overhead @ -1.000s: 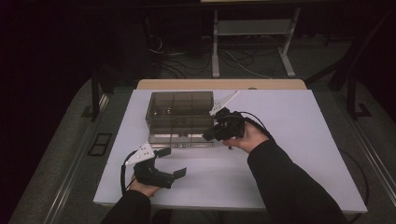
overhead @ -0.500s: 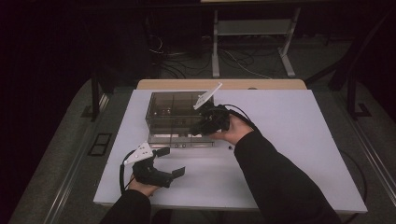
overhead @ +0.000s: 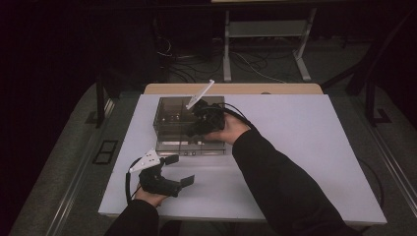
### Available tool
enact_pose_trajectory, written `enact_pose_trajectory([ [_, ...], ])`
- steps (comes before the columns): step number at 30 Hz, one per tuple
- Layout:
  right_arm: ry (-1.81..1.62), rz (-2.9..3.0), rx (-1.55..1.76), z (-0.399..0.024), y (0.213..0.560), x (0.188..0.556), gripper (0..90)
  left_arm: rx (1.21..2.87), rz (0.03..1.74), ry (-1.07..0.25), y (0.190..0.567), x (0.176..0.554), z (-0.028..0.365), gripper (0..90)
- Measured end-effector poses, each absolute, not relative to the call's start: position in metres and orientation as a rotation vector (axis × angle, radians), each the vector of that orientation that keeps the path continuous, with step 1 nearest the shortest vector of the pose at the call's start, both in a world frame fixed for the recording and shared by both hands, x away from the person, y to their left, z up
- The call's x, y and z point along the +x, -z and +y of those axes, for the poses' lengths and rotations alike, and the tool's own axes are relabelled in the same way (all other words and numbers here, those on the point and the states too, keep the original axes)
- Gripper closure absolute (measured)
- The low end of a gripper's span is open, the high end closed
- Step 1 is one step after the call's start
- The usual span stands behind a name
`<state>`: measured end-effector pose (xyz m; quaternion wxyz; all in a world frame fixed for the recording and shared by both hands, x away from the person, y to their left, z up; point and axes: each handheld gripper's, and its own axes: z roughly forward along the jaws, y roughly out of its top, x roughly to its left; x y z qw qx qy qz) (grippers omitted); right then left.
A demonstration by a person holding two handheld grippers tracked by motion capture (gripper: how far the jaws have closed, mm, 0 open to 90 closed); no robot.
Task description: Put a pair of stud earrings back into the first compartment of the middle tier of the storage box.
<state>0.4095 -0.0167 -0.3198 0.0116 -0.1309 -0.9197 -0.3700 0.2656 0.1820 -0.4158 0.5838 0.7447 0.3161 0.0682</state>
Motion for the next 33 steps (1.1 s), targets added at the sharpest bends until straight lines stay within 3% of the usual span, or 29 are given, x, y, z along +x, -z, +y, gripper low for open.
enact_pose_trajectory([
  [33,1.115,-2.837,-0.385,0.045,0.363,0.439,79.3,1.728,0.747,-0.154,0.415,0.268,0.187,0.0],
])
